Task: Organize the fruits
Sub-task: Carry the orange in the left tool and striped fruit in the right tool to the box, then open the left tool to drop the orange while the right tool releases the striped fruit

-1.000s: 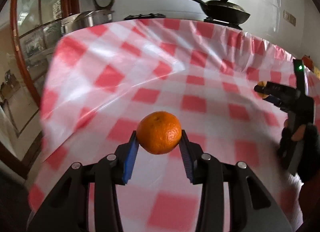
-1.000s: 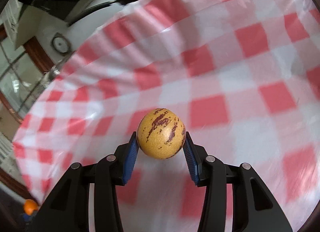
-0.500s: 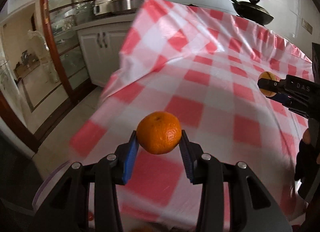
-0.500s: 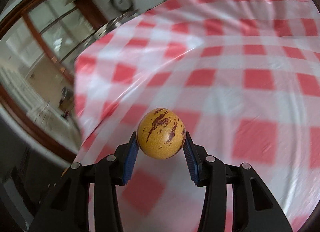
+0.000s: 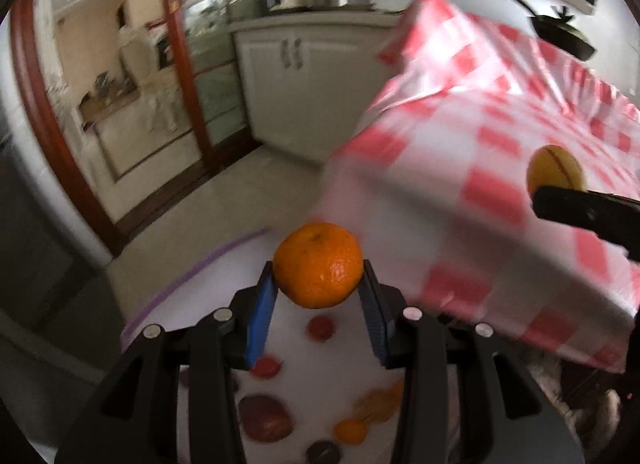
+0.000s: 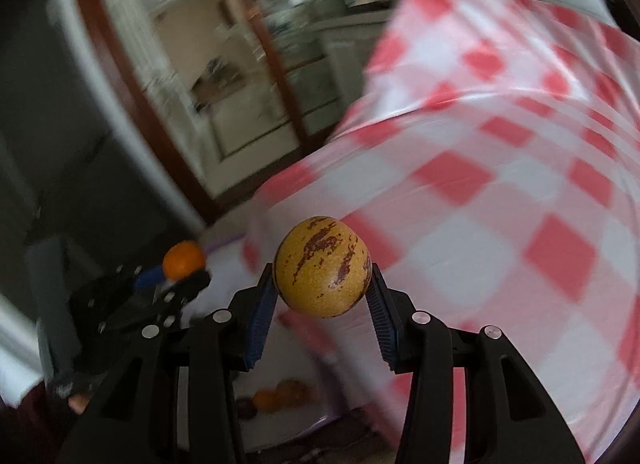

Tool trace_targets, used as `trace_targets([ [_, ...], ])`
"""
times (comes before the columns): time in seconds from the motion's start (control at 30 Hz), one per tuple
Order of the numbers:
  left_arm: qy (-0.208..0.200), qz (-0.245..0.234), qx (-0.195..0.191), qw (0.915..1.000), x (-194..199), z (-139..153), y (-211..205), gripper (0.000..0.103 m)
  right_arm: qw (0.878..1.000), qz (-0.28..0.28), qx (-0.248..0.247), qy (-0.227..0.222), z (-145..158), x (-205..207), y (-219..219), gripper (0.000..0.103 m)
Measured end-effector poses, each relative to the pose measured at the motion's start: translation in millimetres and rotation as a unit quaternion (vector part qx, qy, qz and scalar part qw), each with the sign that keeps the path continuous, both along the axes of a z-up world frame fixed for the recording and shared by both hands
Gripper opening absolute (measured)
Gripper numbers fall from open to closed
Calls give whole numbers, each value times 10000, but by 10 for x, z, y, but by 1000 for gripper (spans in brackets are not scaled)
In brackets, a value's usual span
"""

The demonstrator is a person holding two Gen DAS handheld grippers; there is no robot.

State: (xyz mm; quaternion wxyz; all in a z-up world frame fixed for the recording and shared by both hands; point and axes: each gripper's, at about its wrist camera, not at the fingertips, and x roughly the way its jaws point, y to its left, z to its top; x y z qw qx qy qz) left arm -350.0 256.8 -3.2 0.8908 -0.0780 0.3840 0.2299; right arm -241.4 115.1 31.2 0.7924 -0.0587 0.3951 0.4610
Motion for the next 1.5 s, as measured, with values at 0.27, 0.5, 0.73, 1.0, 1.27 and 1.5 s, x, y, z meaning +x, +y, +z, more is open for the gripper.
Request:
trace_targets([
  [0.27, 354, 644, -348, 9967, -451, -448, 393, 41, 9919, 1101, -639, -50, -365, -566, 525, 45],
  [0.5, 641, 949, -520, 9921, -603, -694, 497, 41, 9821, 1434, -1208, 193, -778, -746, 788, 45],
  [0.73, 837, 1210, -633, 9871, -685, -860, 543, 42, 9696, 1767, -1685, 144, -1075, -912, 986, 45],
  [1.0, 569, 1325, -398, 9887, -762, -738, 551, 77, 9724, 1716, -1579, -38, -987, -899, 1016, 81],
  [1.27, 26, 1456, 336, 9888, -786, -331, 393, 102, 9789, 1366, -1517, -103, -884, -860, 928, 88],
  [1.5, 533, 1593, -355, 9851, -700, -481, 492, 102, 9721, 1378, -1882, -249, -974, -905, 956, 88],
])
